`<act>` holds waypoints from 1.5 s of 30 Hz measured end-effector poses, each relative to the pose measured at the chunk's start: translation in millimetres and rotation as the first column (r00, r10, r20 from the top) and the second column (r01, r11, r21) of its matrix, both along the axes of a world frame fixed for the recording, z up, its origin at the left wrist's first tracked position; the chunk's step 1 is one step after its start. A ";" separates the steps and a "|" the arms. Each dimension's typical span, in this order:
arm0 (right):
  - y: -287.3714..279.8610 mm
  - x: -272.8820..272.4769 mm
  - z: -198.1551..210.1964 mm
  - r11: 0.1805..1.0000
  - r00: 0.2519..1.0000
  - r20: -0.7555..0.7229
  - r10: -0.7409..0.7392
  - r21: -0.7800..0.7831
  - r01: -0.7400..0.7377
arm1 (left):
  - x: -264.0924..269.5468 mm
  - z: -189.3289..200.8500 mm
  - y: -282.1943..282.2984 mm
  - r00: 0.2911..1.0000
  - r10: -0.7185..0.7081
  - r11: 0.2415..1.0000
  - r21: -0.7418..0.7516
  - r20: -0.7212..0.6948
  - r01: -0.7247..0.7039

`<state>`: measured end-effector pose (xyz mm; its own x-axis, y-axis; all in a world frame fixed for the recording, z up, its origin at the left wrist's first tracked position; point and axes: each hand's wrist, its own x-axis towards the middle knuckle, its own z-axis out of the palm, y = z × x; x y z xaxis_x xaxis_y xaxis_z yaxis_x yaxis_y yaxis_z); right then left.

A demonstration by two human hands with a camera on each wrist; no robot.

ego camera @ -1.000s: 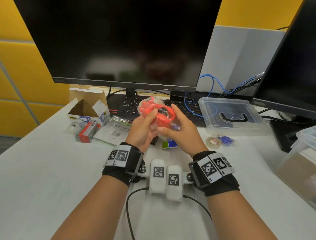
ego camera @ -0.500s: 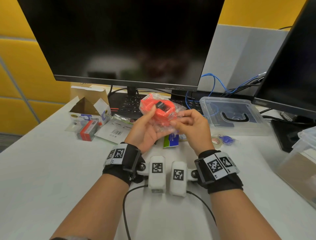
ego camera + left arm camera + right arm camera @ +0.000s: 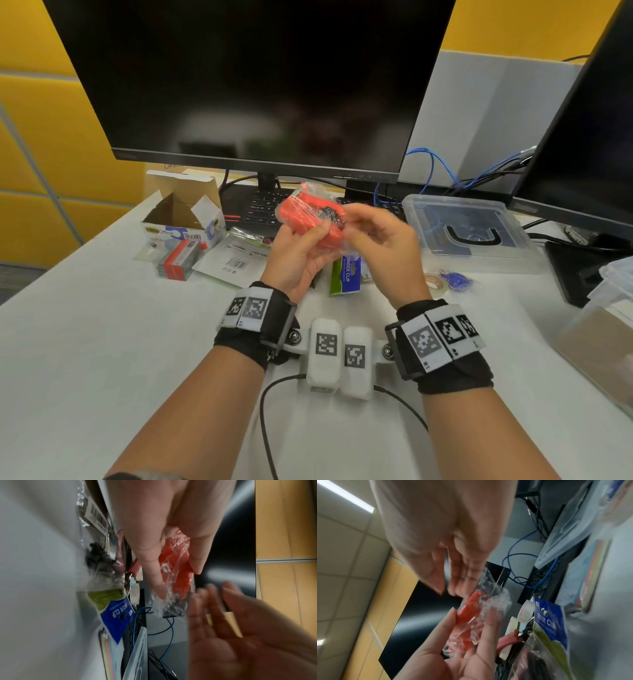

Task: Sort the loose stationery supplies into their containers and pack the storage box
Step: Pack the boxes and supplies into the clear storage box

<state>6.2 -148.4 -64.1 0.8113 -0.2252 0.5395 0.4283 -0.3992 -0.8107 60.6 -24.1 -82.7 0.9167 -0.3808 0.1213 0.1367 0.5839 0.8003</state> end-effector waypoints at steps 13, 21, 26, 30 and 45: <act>-1.8 10.1 -15.2 0.774 0.875 -0.227 0.428 0.592 -0.225 | -0.6 -2.7 -3.0 0.998 -0.036 0.998 0.056 0.043 0.033; -8.6 9.5 -16.1 0.668 0.850 -0.217 0.480 0.718 -0.194 | -1.7 -0.6 -3.7 0.992 -0.089 0.990 0.113 0.092 0.078; -10.9 6.2 -14.8 0.626 0.810 -0.251 0.529 0.760 -0.173 | -1.4 1.4 1.7 0.994 -0.065 0.979 0.201 0.091 0.046; -8.8 5.4 -13.2 0.619 0.810 -0.226 0.540 0.760 -0.200 | -0.4 1.4 4.2 0.994 -0.055 0.976 0.215 0.089 0.034; -4.2 4.9 -13.4 0.532 0.826 -0.116 0.552 0.812 -0.242 | 6.6 16.2 29.3 0.956 0.255 0.896 0.336 0.146 -0.291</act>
<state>11.1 -152.5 -77.5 0.9993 -0.0188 0.0322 0.0372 0.5449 -0.8376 67.3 5.2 -66.5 0.9813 -0.1515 0.1190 -0.0753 0.2670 0.9607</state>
